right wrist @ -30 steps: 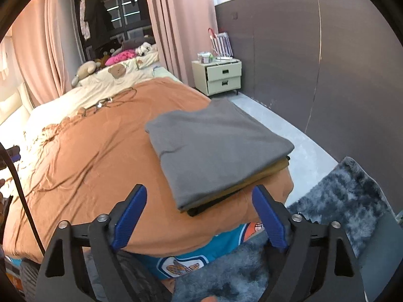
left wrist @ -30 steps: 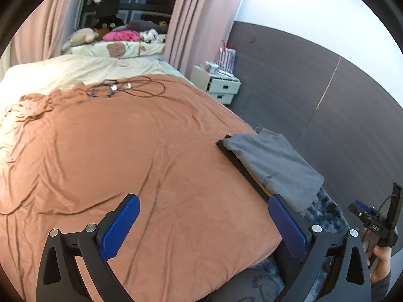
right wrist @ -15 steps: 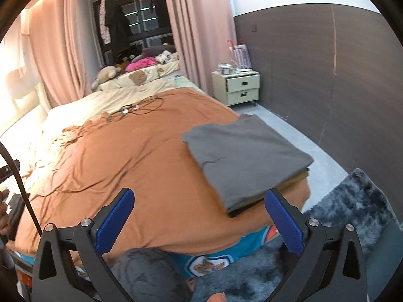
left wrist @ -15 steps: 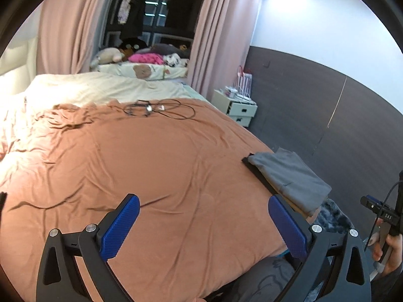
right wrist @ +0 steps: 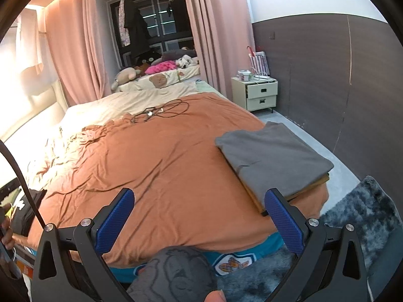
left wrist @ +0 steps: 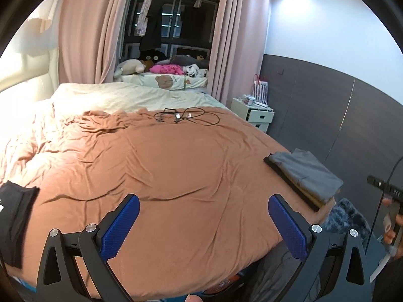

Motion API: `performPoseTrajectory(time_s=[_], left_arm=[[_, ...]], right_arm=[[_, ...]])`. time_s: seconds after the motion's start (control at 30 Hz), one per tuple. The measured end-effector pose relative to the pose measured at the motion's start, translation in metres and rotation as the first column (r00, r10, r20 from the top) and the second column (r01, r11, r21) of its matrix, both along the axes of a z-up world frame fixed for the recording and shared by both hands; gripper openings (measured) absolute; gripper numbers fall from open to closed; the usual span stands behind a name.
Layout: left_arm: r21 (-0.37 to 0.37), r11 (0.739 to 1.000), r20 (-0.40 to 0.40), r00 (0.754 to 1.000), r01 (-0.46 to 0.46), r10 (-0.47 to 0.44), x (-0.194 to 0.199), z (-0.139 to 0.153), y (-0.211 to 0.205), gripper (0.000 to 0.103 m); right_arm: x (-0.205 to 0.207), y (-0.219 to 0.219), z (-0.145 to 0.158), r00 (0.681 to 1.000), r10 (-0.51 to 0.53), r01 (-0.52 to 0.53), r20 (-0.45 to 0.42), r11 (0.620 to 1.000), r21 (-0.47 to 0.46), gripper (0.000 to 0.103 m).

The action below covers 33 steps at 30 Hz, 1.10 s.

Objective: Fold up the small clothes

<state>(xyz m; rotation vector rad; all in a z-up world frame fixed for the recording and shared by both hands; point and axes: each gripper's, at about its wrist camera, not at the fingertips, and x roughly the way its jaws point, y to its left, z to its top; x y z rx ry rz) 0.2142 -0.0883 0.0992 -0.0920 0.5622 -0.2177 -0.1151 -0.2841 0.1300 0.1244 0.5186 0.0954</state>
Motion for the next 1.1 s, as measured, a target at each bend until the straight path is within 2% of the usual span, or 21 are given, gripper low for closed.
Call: performPoseTrajectory(time_s=[0.27,0.5,0.9,1.1], left_arm=[[0.033,0.999,0.020,1.000,0.006,-0.007,-0.046,-0.001,0.008,0.103],[0.034,0.999,0.028,0.999,-0.015,0.014,-0.080,-0.013,0.014,0.103],[0.027,0.995,0.075,0.993,-0.093,0.091,-0.137,-0.039,0.026,0.103],[0.038,0.992,0.114,0.986,-0.123,0.118,-0.160,-0.041,0.030,0.103]], right_arm=[[-0.024,0.010,-0.002,0.998,0.053,-0.054,0.015,0.998,0.035,0.103],[-0.042,0.016,-0.006,0.997,0.061,-0.062,0.054,0.998,0.018,0.103],[-0.073,0.041,-0.043,0.993,0.086,-0.082,0.083,0.995,-0.048,0.103],[-0.089,0.044,-0.055,0.991,0.085,-0.082,0.104,0.996,-0.031,0.103]])
